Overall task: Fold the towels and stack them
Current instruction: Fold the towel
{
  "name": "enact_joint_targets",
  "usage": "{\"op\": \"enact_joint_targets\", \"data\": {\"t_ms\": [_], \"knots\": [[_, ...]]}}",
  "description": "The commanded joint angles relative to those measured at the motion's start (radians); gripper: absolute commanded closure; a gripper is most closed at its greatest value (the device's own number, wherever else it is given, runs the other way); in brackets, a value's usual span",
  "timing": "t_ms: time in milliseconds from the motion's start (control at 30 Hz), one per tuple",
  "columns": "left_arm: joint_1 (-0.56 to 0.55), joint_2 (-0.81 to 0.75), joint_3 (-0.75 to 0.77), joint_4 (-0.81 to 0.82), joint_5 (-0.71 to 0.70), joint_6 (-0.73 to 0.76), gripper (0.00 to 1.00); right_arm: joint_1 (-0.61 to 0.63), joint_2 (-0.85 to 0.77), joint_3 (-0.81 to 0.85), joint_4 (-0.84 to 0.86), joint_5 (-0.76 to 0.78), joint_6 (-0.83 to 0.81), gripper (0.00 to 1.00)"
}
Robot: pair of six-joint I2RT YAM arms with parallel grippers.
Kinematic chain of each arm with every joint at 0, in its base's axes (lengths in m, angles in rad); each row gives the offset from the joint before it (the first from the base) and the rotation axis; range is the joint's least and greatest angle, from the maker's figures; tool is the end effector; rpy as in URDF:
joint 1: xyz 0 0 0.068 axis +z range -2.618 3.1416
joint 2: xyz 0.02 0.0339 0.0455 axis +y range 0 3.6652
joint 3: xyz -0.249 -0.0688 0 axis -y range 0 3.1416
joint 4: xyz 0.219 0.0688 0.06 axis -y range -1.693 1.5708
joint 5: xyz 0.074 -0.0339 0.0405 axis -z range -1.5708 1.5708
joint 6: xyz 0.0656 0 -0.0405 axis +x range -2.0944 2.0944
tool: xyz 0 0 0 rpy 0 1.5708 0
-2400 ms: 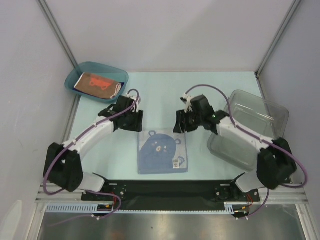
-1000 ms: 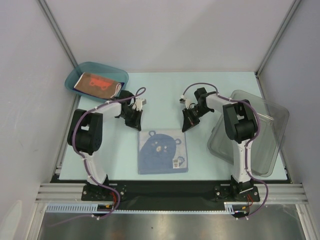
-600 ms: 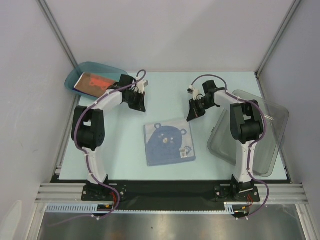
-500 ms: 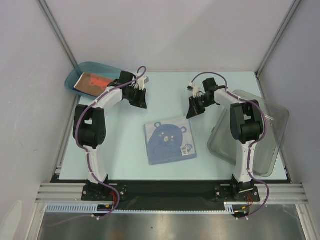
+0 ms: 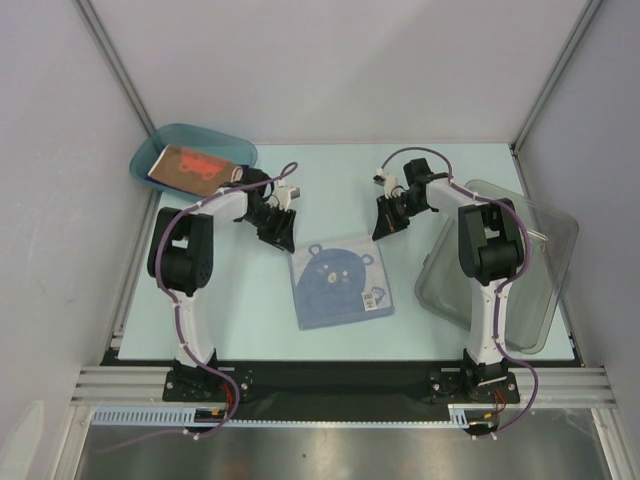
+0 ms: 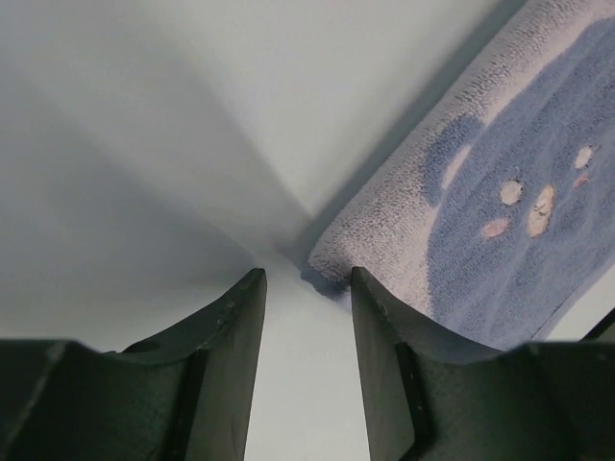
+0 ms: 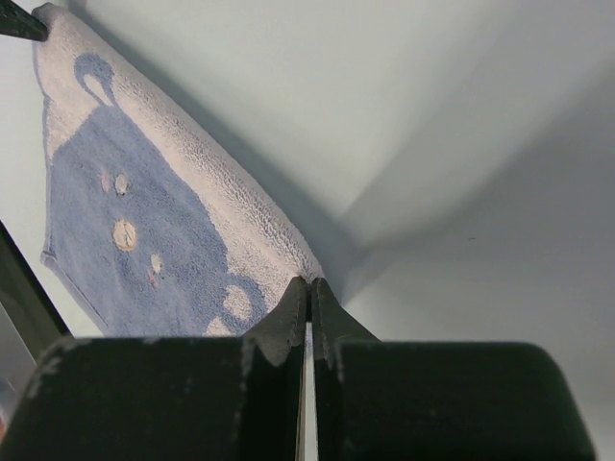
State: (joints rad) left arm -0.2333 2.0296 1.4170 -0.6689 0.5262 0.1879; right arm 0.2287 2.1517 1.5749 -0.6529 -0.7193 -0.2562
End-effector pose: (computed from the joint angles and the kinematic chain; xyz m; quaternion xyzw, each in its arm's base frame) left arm 0.3633 -0.1202 0.1346 0.2364 0.9266 -0.2605 0.1333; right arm 0.3936 0.1360 0.1363 -0.2794 0.8811 0.3446 0.1636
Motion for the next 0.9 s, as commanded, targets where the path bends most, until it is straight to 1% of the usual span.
{"op": "enact_joint_targets", "data": {"t_ms": [0, 100, 233, 267, 300, 367, 467, 500, 567, 633, 667, 767, 867], "knots": [[-0.003, -0.011, -0.015, 0.025, 0.061, 0.056, 0.53, -0.003, 0.007, 0.014, 0.001, -0.019, -0.011, 1.00], [-0.003, 0.004, -0.018, 0.029, 0.064, 0.059, 0.54, -0.003, 0.008, 0.013, 0.002, -0.025, -0.011, 1.00], [-0.003, 0.021, -0.009, 0.034, 0.069, 0.058, 0.61, -0.005, 0.013, 0.008, 0.002, -0.026, -0.011, 1.00], [-0.003, 0.029, -0.003, 0.035, 0.078, 0.058, 0.64, -0.005, 0.014, 0.008, 0.004, -0.026, -0.011, 1.00], [-0.003, 0.034, 0.003, 0.026, 0.087, 0.059, 0.72, -0.005, 0.016, 0.008, 0.004, -0.028, -0.009, 1.00], [-0.006, 0.046, 0.028, 0.015, 0.110, 0.070, 0.77, -0.006, 0.019, 0.008, 0.009, -0.029, -0.006, 1.00], [-0.009, 0.064, 0.060, -0.009, 0.133, 0.084, 0.95, -0.009, 0.019, 0.007, 0.016, -0.040, -0.002, 1.00], [-0.009, 0.072, 0.066, -0.015, 0.135, 0.084, 1.00, -0.011, 0.017, 0.004, 0.016, -0.045, 0.003, 1.00], [-0.009, 0.076, 0.091, -0.021, 0.132, 0.082, 1.00, -0.012, 0.017, 0.004, 0.024, -0.049, 0.008, 1.00], [-0.009, 0.077, 0.111, -0.005, 0.095, 0.071, 1.00, -0.012, 0.014, 0.007, 0.036, -0.055, 0.029, 1.00], [-0.008, 0.075, 0.143, 0.000, 0.045, 0.059, 1.00, -0.012, 0.011, 0.005, 0.064, -0.055, 0.043, 1.00], [-0.003, 0.067, 0.222, 0.008, 0.009, 0.039, 1.00, -0.012, -0.025, -0.028, 0.157, -0.039, 0.081, 1.00], [-0.003, 0.038, 0.256, 0.017, -0.009, 0.032, 1.00, -0.023, -0.061, -0.067, 0.220, 0.004, 0.094, 1.00]]}}
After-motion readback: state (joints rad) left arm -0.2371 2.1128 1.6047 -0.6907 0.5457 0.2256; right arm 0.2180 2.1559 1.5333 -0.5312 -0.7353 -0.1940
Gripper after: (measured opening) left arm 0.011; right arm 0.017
